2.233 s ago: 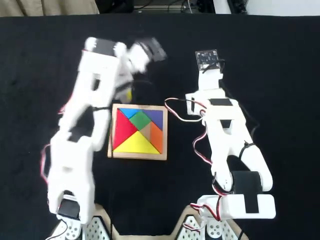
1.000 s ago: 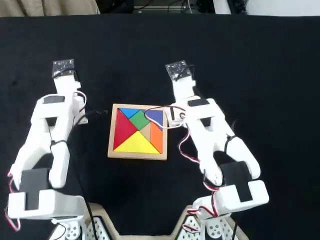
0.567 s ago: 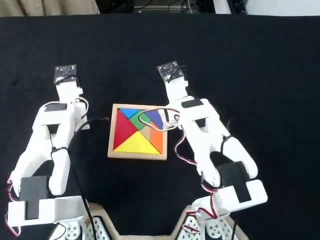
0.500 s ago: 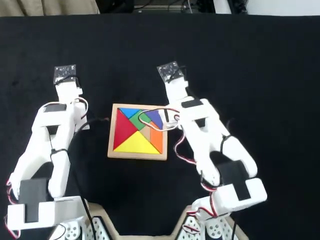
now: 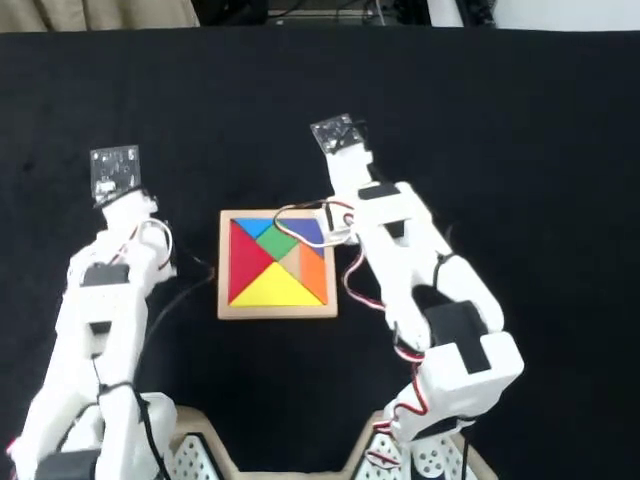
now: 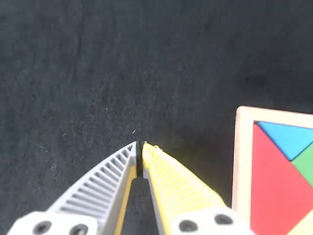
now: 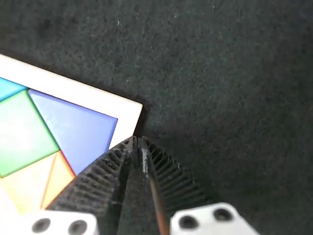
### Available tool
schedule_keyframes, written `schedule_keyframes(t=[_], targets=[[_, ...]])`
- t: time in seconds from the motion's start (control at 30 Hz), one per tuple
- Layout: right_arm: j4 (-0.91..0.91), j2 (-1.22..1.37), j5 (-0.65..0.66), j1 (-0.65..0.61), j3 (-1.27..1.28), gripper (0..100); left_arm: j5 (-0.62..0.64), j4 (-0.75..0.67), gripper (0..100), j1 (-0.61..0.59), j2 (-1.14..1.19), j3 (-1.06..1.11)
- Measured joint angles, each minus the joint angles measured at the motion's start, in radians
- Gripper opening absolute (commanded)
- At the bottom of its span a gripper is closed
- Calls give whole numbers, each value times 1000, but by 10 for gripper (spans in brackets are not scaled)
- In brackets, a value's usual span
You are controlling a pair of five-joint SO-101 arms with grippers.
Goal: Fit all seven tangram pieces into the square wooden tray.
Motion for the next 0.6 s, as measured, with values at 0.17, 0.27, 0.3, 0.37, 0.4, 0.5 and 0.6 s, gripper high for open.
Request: schedule_keyframes(t=[0.17,0.27,0.3,0.37,0.4,0.5,0.6], targets=[[69,-75,0,12,0,11,0,-9,30,0,-38,11],[107,-244,0,54,3,11,-32,-11,30,8,-43,0],[112,-308,0,60,14,11,-57,-11,30,14,-43,-11],[112,-443,0,58,31,11,-106,-11,30,23,-43,-46],[112,-506,2,58,34,11,-129,-11,30,23,-52,-69],[112,-687,0,60,34,11,-169,-11,30,-6,-135,-127],[124,-847,0,58,34,11,-175,-11,30,-28,-278,-169]])
